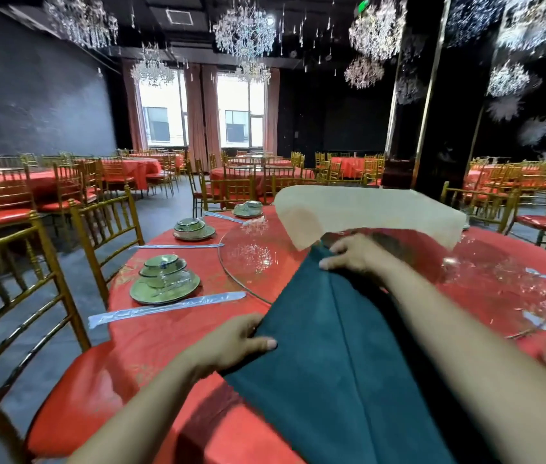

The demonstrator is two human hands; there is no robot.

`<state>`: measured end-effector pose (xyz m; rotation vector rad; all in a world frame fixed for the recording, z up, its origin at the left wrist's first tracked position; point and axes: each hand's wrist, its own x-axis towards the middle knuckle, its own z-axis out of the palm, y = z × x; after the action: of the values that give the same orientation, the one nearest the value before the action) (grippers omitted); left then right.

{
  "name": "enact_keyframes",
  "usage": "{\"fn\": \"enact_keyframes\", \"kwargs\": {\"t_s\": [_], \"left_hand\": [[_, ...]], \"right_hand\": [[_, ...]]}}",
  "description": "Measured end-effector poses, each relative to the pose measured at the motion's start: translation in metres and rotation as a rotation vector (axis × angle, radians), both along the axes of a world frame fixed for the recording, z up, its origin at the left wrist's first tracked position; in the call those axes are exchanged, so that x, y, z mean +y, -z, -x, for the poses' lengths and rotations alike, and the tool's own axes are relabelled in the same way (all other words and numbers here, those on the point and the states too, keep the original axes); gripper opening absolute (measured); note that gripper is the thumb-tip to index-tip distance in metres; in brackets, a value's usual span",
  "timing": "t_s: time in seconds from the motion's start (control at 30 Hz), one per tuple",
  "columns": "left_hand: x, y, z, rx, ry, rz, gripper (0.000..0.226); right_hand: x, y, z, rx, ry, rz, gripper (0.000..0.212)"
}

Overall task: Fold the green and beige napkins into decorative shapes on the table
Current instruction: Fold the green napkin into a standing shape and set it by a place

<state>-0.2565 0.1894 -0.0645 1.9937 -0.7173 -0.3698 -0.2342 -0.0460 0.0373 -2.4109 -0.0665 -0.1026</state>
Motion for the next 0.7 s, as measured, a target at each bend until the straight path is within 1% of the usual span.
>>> {"fn": "enact_keyframes", "kwargs": {"t_s": [0.03, 0.1, 0.13, 0.2, 0.23, 0.3, 0.33, 0.4, 0.43, 0.47, 0.5, 0.53, 0.57, 0.63, 0.7], "left_hand": [[0.009, 0.02, -0.004, -0.007, -0.015, -0.08, 0.021], [0.019, 0.049, -0.009, -0.059, -0.082, -0.232, 0.011], [0.023, 0.057, -0.011, -0.091, -0.139, -0.282, 0.01], [0.025, 0.064, -0.012, -0.186, -0.255, -0.372, 0.019], [0.024, 0.064, -0.01, -0.255, -0.294, -0.434, 0.025], [0.022, 0.065, -0.008, -0.383, -0.357, -0.565, 0.036], [0.02, 0.063, -0.006, -0.434, -0.391, -0.613, 0.038], [0.019, 0.06, 0.001, -0.545, -0.444, -0.739, 0.04], [0.019, 0.058, 0.002, -0.67, -0.455, -0.756, 0.039], [0.018, 0.057, 0.002, -0.829, -0.425, -0.725, 0.036], [0.016, 0.061, 0.002, -0.928, -0.383, -0.642, 0.031], [0.012, 0.067, 0.001, -0.978, -0.321, -0.537, 0.025], [0.007, 0.074, -0.001, -0.986, -0.244, -0.466, 0.022], [-0.001, 0.084, -0.003, -0.938, -0.16, -0.41, 0.025], [-0.004, 0.092, -0.003, -0.947, -0.166, -0.462, 0.037]], "right_hand": [[0.009, 0.026, -0.014, 0.029, -0.008, 0.015, 0.033], [0.023, 0.073, -0.036, 0.097, 0.019, 0.027, 0.024], [0.028, 0.09, -0.043, 0.113, 0.035, 0.015, 0.022], [0.034, 0.11, -0.052, 0.117, 0.041, 0.009, 0.017], [0.036, 0.114, -0.056, 0.107, 0.042, 0.016, 0.02], [0.041, 0.117, -0.064, 0.071, 0.055, 0.008, 0.036], [0.042, 0.119, -0.068, 0.054, 0.059, 0.004, 0.038], [0.047, 0.124, -0.075, 0.043, 0.049, 0.005, 0.032], [0.05, 0.128, -0.08, 0.034, 0.038, 0.01, 0.027], [0.052, 0.132, -0.084, 0.024, 0.03, 0.021, 0.026], [0.054, 0.136, -0.087, 0.02, 0.024, 0.033, 0.025], [0.058, 0.139, -0.089, 0.017, 0.012, 0.045, 0.024], [0.06, 0.142, -0.091, 0.008, 0.001, 0.057, 0.024], [0.064, 0.142, -0.093, -0.003, -0.002, 0.052, 0.028], [0.066, 0.142, -0.094, -0.016, 0.005, 0.055, 0.023]]}}
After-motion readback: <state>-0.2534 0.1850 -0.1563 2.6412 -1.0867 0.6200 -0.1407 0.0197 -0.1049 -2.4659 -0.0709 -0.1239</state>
